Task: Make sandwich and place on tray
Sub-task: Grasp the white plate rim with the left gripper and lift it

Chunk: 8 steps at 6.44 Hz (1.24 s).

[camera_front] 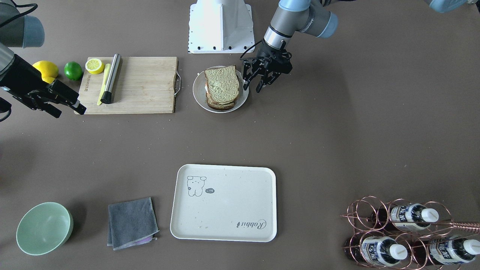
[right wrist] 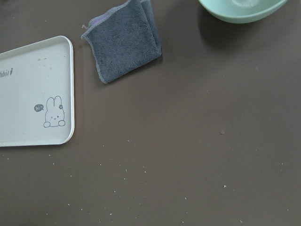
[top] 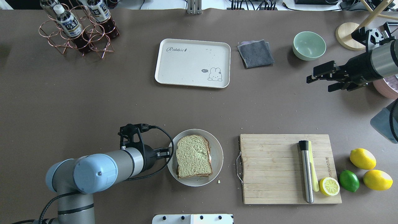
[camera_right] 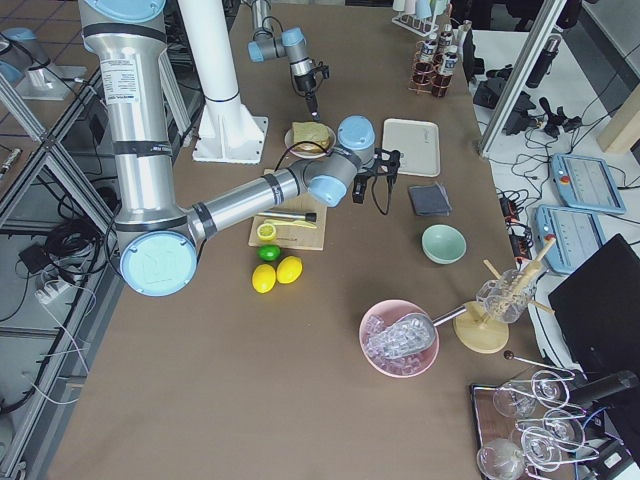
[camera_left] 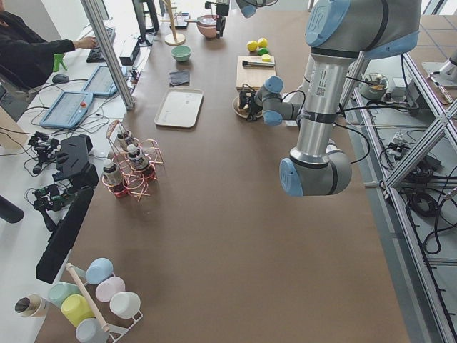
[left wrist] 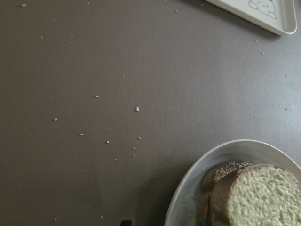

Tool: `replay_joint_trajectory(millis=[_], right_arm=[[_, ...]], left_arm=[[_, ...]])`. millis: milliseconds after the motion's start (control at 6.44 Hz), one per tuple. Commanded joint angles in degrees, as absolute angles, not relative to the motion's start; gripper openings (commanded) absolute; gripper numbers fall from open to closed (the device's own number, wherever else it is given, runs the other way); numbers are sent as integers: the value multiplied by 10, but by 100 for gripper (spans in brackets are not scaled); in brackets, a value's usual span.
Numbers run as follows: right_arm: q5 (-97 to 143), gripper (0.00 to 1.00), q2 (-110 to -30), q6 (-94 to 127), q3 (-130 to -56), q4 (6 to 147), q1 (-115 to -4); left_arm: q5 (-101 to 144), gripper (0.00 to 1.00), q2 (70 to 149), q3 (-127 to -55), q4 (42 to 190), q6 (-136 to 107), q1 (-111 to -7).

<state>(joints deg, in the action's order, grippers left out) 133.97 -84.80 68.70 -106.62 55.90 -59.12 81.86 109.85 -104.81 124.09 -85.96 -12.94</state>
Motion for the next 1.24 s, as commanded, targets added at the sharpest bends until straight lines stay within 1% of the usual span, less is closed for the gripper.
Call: replay_joint_trajectory(millis=[0, 466, 621, 931, 1086], right_arm=[[1339, 99, -847, 686, -1064, 559, -591], [1327, 99, -845, 692, -1063, 559, -590], [1327, 99, -841, 692, -1060, 559, -589], [1328, 99, -841, 686, -1059, 560, -589], [1328, 99, -843, 687, -1060, 559, -589]], left_arm=[[795, 45, 1110, -1037, 1241, -860, -108], [795, 45, 1105, -1019, 1245, -854, -115], [795, 39, 1109, -1018, 1245, -854, -114], [795, 0, 1120, -1018, 1242, -855, -110], [799, 0, 1119, -1019, 1241, -854, -112]])
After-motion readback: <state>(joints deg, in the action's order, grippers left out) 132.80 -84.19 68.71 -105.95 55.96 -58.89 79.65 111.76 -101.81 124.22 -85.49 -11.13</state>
